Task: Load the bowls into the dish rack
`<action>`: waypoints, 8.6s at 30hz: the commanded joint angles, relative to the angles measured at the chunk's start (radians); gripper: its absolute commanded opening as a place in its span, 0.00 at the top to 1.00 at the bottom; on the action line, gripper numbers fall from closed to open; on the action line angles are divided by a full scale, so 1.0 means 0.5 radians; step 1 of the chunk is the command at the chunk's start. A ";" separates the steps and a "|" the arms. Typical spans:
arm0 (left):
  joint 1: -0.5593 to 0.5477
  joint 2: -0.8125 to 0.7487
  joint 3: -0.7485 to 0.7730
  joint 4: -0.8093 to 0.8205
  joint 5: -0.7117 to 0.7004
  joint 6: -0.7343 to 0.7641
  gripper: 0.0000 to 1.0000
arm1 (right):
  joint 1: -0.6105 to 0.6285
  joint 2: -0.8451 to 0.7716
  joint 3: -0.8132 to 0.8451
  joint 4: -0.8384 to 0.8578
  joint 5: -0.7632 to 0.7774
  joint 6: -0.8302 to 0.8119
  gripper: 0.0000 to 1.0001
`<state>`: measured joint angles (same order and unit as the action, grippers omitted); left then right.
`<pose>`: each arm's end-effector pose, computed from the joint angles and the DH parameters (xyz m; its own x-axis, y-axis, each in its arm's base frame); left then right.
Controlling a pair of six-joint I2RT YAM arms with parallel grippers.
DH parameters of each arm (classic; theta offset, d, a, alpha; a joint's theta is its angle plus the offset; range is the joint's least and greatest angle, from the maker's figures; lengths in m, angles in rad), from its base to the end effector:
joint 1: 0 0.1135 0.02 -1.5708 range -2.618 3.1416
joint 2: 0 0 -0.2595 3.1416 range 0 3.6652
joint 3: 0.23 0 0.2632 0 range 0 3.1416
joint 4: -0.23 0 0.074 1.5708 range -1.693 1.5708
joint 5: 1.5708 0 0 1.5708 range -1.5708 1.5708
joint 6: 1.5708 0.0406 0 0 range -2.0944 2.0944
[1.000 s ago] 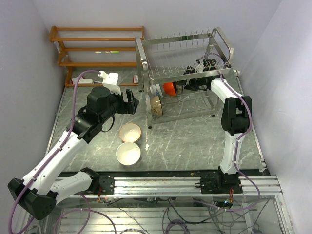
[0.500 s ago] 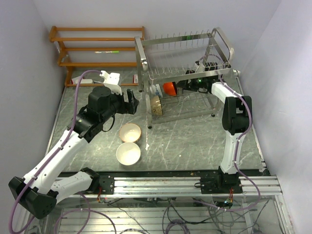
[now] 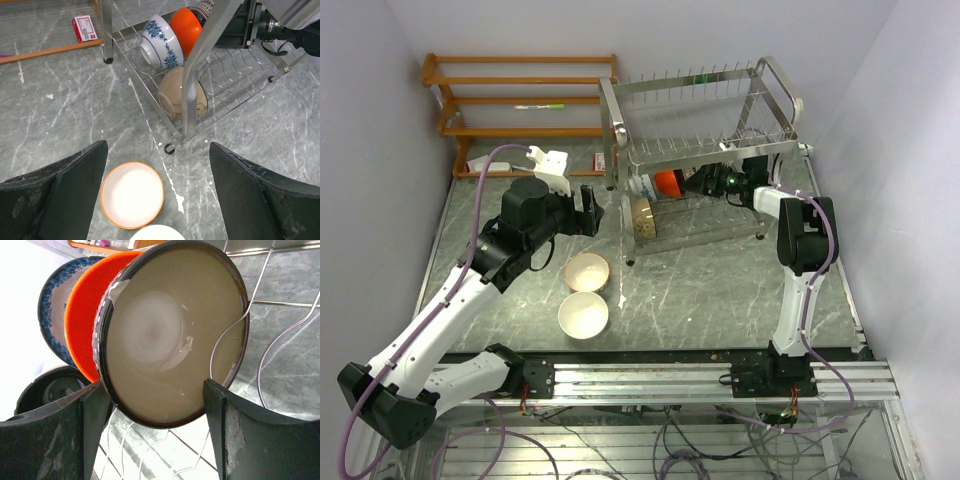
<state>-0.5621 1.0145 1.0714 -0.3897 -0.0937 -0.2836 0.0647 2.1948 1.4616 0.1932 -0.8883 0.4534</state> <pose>0.2081 -0.1266 0.3710 -0.3929 -0.0817 -0.9159 0.3603 0.9027 -0.2351 0.4846 0.0630 0.1460 -0.7700 0.2270 -0.5963 -0.4090 0.5417 0.7344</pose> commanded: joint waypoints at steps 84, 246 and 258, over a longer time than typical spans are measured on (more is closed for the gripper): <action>-0.015 -0.103 -0.010 -0.013 -0.021 0.081 0.07 | 0.043 -0.848 -0.963 1.352 -0.140 1.231 0.18; -0.015 -0.481 0.769 -1.009 -0.985 -0.075 0.07 | 0.455 -1.719 -1.552 0.808 -0.398 1.447 1.00; -0.017 -0.436 0.781 -0.987 -0.976 -0.057 0.07 | 0.216 -1.289 -1.436 1.817 -0.384 2.055 1.00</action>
<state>-0.5648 0.7811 1.4570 -0.9283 -0.5968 -0.3248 0.1978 1.4956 0.7078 0.7982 -1.0832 1.3258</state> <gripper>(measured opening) 0.934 0.038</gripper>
